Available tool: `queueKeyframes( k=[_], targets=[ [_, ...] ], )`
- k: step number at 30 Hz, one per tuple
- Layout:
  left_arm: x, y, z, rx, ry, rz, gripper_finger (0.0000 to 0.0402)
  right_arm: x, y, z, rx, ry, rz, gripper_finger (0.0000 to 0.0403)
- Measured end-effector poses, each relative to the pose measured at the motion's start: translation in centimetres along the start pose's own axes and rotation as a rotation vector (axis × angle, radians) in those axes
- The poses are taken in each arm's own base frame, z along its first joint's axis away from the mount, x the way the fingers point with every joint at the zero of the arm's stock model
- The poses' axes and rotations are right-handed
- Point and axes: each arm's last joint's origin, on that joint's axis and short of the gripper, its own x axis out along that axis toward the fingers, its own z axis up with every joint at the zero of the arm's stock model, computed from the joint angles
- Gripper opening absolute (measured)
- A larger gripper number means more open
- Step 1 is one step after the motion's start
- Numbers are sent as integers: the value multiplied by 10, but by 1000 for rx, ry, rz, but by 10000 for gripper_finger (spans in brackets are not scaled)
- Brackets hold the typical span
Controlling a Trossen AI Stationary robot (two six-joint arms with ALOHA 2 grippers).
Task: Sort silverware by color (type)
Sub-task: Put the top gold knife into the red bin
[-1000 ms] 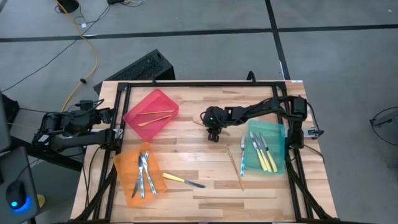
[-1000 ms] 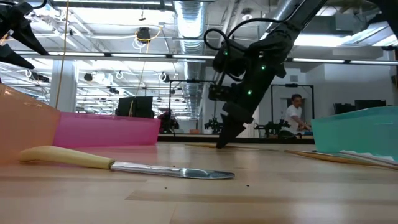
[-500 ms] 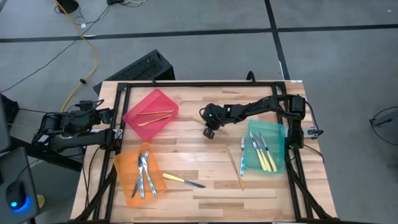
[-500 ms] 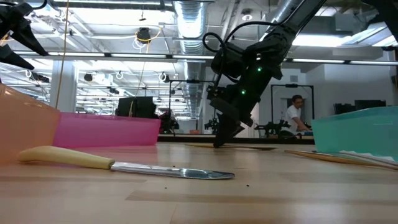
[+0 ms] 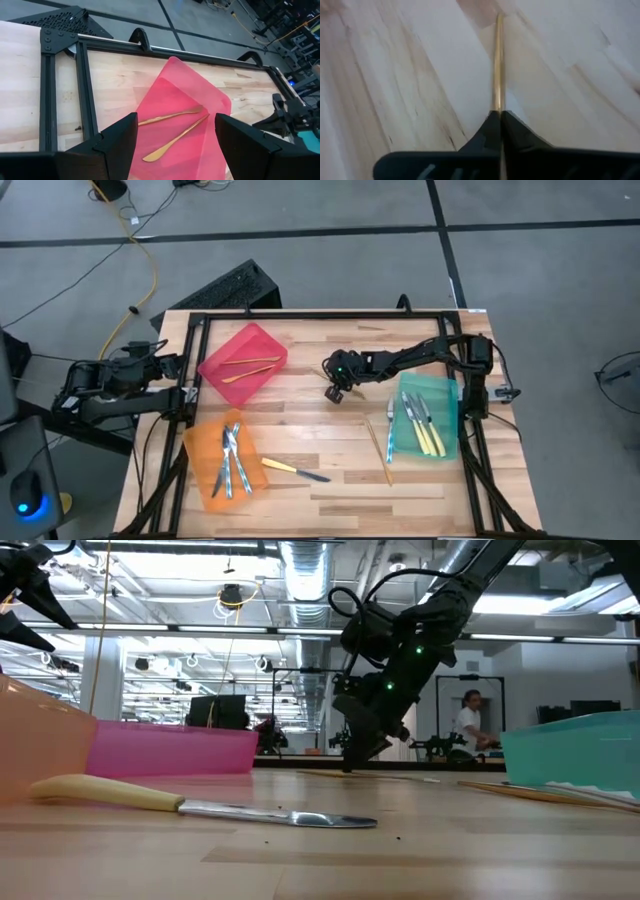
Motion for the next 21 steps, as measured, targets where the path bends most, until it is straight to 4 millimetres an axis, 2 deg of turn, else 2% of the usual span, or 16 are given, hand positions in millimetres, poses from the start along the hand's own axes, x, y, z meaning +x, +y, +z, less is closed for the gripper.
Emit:
queueKeyframes(
  k=[8, 15, 21],
  targets=[
    [0, 0, 0, 0, -8, 4, 247, -14, -1, 6, 6, -26, 3, 4],
    [0, 0, 1, 0, -18, 10, 247, -15, 0, 8, 0, -47, -3, 10],
    [0, 0, 1, -6, -29, 16, 247, -19, 4, 25, 1, -155, 40, 24]
  ],
)
